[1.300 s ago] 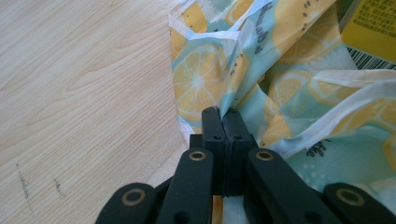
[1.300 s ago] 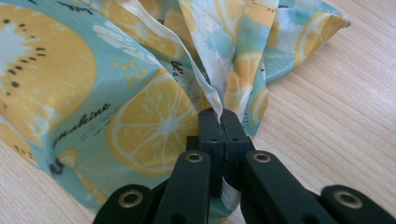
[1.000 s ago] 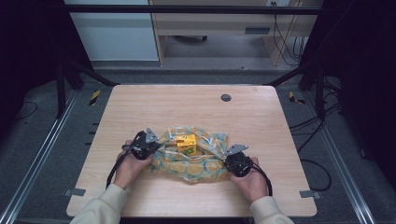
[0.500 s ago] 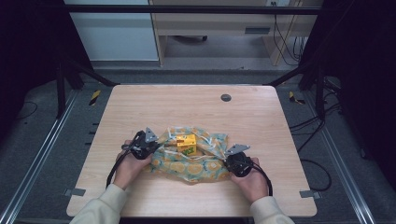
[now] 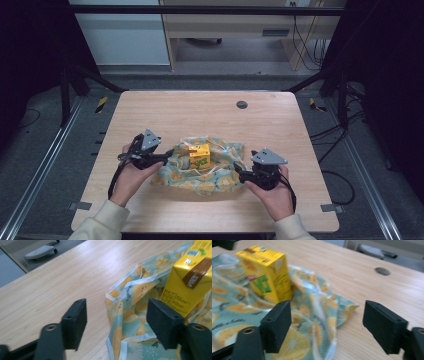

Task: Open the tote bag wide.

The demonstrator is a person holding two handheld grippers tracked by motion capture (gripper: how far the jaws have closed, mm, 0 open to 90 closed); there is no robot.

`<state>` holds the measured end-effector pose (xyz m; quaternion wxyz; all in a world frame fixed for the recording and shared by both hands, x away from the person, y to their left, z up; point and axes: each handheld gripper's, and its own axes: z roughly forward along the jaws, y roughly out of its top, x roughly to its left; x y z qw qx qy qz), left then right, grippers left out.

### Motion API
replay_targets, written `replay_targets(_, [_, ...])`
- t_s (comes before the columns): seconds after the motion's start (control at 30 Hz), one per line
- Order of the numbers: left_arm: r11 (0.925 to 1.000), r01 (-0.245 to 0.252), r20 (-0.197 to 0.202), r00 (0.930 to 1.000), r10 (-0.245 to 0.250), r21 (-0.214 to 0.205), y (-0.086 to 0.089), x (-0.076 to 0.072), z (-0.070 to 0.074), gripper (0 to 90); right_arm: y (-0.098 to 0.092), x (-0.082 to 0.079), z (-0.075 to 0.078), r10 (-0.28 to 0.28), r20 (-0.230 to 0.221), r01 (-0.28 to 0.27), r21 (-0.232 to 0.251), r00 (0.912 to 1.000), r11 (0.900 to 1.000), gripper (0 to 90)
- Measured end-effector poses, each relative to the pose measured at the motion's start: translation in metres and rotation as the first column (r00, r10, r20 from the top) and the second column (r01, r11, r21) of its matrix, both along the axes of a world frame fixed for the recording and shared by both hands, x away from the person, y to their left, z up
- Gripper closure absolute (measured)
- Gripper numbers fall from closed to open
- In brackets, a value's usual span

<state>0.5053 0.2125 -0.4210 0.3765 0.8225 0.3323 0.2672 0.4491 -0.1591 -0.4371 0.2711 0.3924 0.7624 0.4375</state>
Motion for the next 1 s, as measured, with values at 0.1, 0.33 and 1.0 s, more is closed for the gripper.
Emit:
replay_targets(0.1, [0.9997, -0.026, -0.022, 0.9994, 0.026, 0.001, 0.012, -0.005, 0.005, 23.1, -0.008, 0.002, 0.001, -0.057, 0.006, 0.057, 0.006, 0.9984, 0.9984, 16.0])
replay_targets(0.33, [0.9944, -0.105, -0.068, 0.9922, 0.105, -0.006, 0.058, -0.019, -0.006, 13.2, -0.036, 0.009, -0.009, -0.130, -0.077, 0.129, -0.013, 0.9885, 0.9915, 8.2])
replay_targets(1.0, [0.9820, -0.176, -0.153, 0.9709, 0.185, 0.069, 0.098, -0.035, -0.048, 7.5, -0.081, 0.022, -0.041, -0.279, -0.249, 0.276, -0.048, 0.9275, 0.9601, 7.6])
